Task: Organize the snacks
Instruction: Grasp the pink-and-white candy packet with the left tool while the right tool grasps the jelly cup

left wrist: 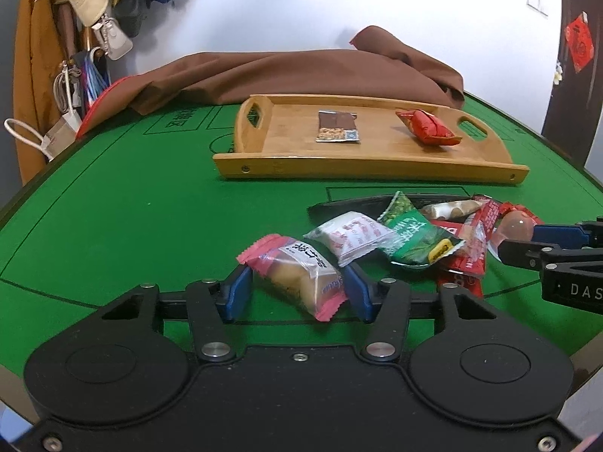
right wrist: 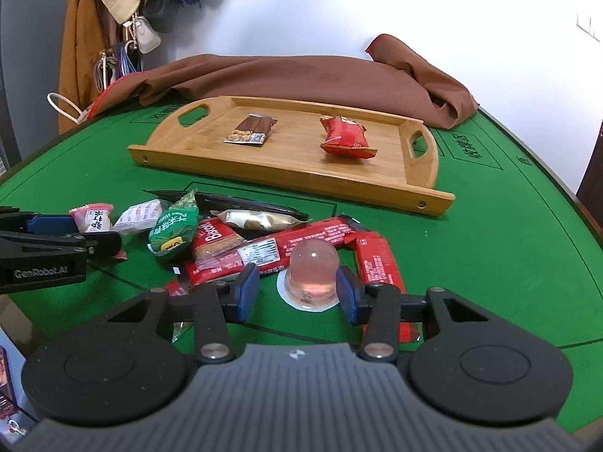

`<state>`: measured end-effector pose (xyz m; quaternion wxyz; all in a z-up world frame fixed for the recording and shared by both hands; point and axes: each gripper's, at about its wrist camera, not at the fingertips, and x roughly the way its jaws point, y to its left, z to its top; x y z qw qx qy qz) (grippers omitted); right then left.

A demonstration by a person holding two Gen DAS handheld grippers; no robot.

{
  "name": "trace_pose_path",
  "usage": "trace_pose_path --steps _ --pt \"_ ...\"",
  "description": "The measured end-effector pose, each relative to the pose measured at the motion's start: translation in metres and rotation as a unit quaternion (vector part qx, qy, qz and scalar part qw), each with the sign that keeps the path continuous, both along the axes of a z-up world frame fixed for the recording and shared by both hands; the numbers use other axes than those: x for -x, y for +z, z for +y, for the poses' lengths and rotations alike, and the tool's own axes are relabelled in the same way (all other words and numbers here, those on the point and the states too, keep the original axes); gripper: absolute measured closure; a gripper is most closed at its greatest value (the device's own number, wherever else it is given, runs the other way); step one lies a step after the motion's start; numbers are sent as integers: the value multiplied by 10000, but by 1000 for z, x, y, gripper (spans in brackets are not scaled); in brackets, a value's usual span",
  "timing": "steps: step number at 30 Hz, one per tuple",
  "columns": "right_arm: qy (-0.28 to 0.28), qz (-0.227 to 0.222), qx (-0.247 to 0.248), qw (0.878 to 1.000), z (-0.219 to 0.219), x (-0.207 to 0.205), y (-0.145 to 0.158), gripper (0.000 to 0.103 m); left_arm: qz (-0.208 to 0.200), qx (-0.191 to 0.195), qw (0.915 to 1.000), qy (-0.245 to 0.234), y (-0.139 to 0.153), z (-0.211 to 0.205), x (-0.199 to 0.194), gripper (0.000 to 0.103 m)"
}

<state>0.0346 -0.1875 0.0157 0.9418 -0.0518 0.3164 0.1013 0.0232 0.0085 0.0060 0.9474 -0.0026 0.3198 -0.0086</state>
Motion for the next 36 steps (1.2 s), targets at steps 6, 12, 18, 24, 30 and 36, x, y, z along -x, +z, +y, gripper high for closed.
trace_pose_path --steps 6,12,18,24,30,36 --pt "-54 16 -7 10000 0 -3 -3 53 -5 45 9996 287 1 9 0 37" --pt "-121 93 -16 9999 0 -8 -8 53 4 74 9993 357 -1 10 -1 37" --pt "-157 108 30 9998 1 -11 -11 53 -21 120 9992 393 -7 5 -9 37" --pt "-168 87 39 9998 2 -13 -12 53 -41 159 9993 325 -9 4 -13 45" --pt "-170 46 121 9998 3 -13 -13 59 56 358 9992 163 -3 1 -10 75" --pt "-172 182 -84 9996 -2 -15 -8 63 -29 296 9995 51 9 -1 -3 79"
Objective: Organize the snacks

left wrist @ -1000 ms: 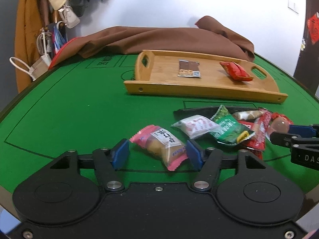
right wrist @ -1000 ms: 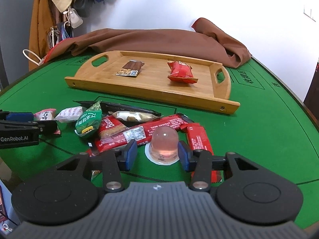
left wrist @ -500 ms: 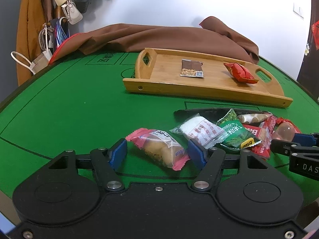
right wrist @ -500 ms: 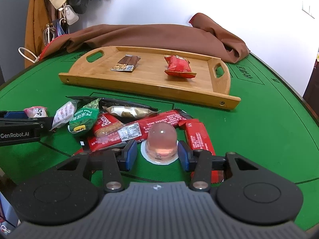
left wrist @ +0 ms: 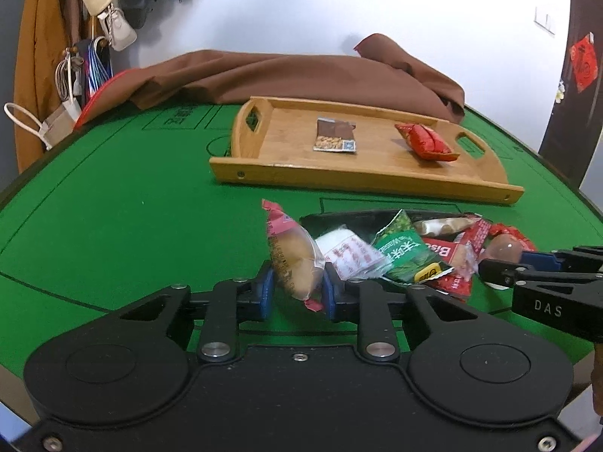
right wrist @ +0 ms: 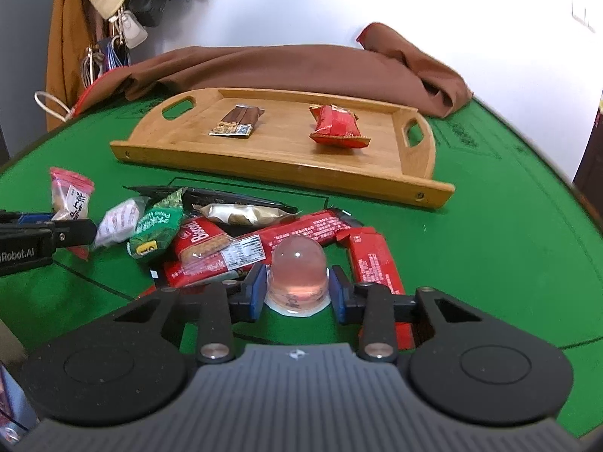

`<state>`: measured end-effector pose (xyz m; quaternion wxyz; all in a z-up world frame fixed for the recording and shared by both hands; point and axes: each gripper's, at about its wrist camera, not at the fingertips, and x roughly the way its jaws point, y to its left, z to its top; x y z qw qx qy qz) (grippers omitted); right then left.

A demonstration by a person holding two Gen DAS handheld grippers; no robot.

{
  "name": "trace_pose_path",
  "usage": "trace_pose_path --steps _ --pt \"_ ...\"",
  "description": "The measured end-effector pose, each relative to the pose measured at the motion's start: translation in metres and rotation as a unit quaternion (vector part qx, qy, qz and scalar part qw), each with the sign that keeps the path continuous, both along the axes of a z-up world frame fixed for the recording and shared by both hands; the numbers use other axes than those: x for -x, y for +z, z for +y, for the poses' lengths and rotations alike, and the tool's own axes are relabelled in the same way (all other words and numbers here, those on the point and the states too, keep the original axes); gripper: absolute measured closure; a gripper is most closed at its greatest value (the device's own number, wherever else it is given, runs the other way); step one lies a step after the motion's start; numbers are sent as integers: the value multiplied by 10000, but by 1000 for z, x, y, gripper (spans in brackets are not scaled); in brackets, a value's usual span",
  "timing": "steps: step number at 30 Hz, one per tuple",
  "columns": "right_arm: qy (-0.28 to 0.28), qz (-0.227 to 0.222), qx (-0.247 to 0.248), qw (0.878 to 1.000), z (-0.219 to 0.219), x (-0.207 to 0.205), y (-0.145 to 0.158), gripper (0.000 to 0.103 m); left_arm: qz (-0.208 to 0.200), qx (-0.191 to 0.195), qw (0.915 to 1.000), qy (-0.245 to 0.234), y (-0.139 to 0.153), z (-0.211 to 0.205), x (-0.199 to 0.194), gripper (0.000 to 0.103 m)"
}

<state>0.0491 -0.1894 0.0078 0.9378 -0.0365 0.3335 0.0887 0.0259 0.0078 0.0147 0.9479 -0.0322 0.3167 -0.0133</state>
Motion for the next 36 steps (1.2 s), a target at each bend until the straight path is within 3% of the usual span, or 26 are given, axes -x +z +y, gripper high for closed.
trace_pose_path --steps 8,17,21,22,24,26,34,36 --pt "37 -17 -88 10000 -2 5 7 67 -128 69 9999 -9 14 6 7 79" --pt "44 117 -572 9983 -13 -1 17 68 -110 311 9991 -258 21 2 -6 79" --pt "-8 -51 -555 9984 -16 -3 26 71 -152 336 9987 -340 27 -1 -14 79" --pt "-22 -82 -551 9984 -17 -4 29 74 -158 368 9985 -365 29 -1 -16 79" --pt "-47 -132 -560 9983 -19 -6 33 97 -182 413 9982 -384 32 -1 -22 80" --pt "-90 -178 -560 9982 -21 -9 38 100 -221 393 9983 -382 36 -1 -28 80" --pt "-25 -223 -491 9985 -25 -7 35 93 -196 416 9979 -458 37 -4 -36 79" --pt "1 -259 -452 9986 -25 -4 35 76 -134 443 9978 -477 34 -5 -38 79"
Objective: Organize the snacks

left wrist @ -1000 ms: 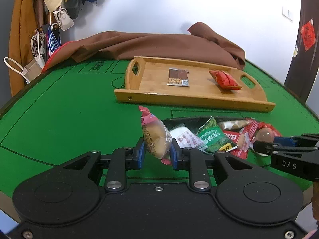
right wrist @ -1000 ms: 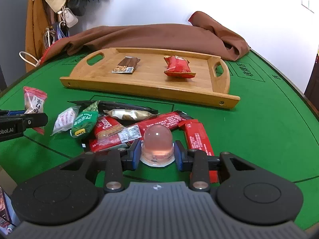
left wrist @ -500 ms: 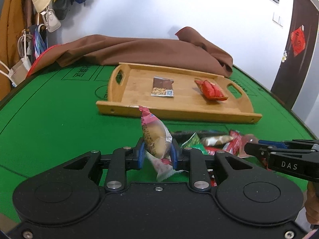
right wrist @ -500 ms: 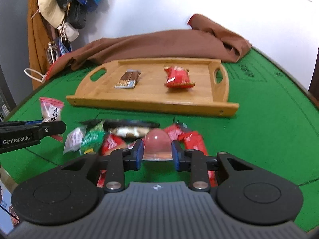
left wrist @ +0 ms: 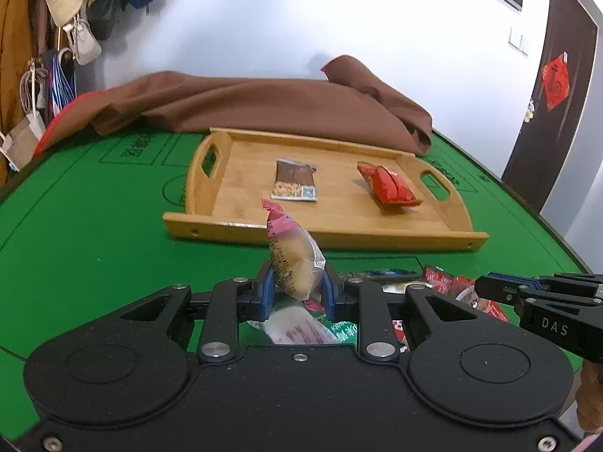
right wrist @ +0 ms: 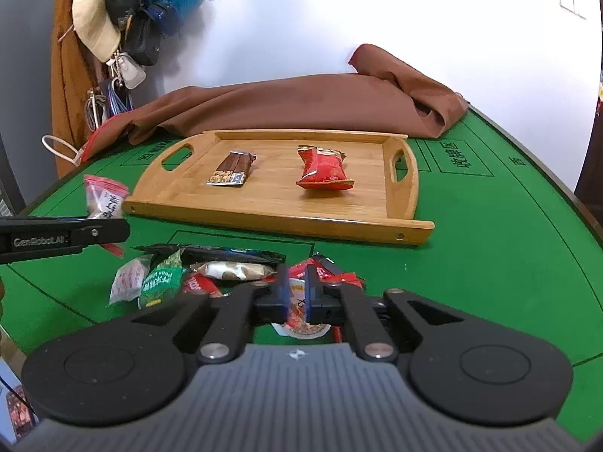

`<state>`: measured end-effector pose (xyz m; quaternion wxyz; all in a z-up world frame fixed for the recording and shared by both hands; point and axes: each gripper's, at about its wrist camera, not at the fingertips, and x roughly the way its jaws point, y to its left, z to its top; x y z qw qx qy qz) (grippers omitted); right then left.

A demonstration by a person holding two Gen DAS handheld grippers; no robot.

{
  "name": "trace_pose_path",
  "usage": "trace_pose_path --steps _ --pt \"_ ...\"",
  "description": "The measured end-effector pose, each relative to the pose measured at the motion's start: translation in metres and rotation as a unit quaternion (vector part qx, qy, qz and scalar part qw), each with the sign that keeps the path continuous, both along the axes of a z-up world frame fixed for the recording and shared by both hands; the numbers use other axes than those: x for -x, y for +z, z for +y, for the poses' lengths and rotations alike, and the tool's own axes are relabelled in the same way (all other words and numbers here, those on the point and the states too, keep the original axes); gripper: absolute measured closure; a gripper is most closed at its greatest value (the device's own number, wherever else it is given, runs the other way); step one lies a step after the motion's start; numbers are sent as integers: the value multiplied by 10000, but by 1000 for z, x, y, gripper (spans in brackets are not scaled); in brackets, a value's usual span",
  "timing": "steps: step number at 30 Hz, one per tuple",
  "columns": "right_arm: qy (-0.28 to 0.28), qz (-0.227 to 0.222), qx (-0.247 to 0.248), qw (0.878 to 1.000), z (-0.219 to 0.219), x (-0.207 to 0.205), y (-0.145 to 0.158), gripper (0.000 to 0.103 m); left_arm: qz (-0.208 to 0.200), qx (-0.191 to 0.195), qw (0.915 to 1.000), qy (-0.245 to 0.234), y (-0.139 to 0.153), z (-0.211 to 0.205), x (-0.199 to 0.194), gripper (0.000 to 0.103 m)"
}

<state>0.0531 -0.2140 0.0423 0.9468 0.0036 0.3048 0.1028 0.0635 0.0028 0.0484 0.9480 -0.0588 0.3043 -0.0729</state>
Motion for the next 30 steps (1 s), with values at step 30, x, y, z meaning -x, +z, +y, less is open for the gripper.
trace_pose_path --steps 30 --pt "-227 -171 692 9972 20 -10 -32 34 135 -59 9999 12 -11 -2 -8 79"
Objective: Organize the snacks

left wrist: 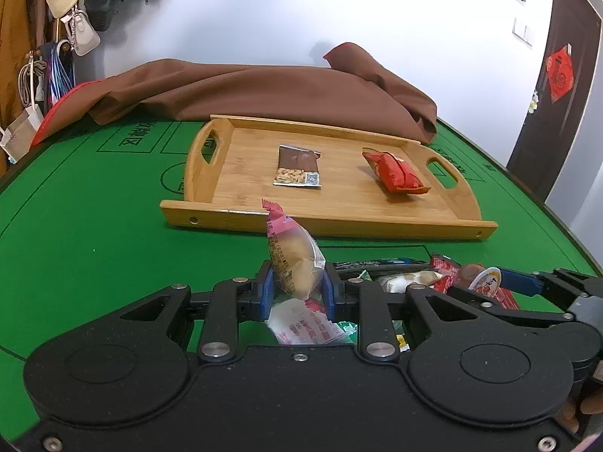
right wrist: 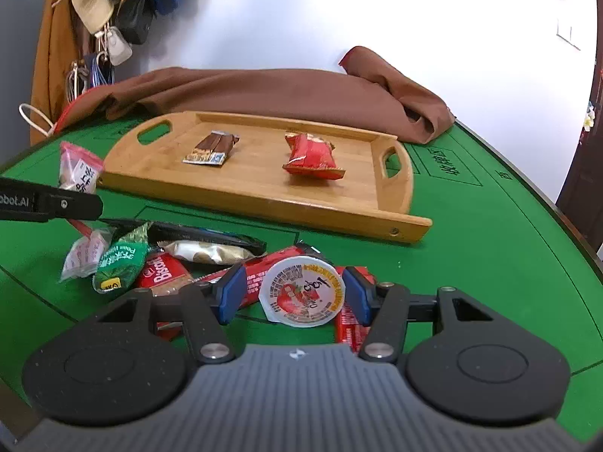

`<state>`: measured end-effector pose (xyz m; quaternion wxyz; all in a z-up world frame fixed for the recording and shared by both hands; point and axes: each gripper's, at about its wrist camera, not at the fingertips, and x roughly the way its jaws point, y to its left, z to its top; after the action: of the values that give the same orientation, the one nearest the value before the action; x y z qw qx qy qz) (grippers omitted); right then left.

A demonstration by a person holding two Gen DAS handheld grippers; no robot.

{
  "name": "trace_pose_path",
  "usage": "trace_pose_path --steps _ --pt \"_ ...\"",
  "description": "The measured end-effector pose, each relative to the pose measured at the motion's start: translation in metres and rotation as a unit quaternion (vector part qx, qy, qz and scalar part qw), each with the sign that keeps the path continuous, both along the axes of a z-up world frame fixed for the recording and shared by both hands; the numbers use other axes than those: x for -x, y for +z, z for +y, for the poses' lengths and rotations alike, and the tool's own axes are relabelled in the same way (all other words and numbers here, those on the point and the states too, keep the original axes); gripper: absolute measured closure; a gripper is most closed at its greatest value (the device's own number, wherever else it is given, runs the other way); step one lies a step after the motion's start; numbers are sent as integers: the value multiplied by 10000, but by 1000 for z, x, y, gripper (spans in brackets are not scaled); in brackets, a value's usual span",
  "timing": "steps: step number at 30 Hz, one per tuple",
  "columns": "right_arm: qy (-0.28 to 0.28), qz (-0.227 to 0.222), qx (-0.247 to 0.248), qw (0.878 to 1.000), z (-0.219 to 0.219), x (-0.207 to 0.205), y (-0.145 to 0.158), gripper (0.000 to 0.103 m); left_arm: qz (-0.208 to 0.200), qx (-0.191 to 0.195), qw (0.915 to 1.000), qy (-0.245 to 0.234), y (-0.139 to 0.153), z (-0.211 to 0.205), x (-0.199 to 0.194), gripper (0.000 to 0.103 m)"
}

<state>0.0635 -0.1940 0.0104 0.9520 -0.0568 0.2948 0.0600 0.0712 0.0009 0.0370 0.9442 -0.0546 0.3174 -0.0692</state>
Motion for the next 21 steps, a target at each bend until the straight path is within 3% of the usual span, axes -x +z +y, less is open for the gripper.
trace_pose_path --steps 1,4,10,21 --pt "-21 31 14 10000 1 -1 -2 34 5 8 10000 -16 0 0 0 79" --pt "-57 2 54 10000 1 -2 -2 52 11 6 10000 -52 -1 -2 -1 79" --pt "-55 133 -52 9999 -1 -3 3 54 -30 -6 10000 -90 1 -2 -3 79" --pt "-39 438 -787 9959 -13 -16 22 58 -173 6 9997 -147 15 2 -16 79"
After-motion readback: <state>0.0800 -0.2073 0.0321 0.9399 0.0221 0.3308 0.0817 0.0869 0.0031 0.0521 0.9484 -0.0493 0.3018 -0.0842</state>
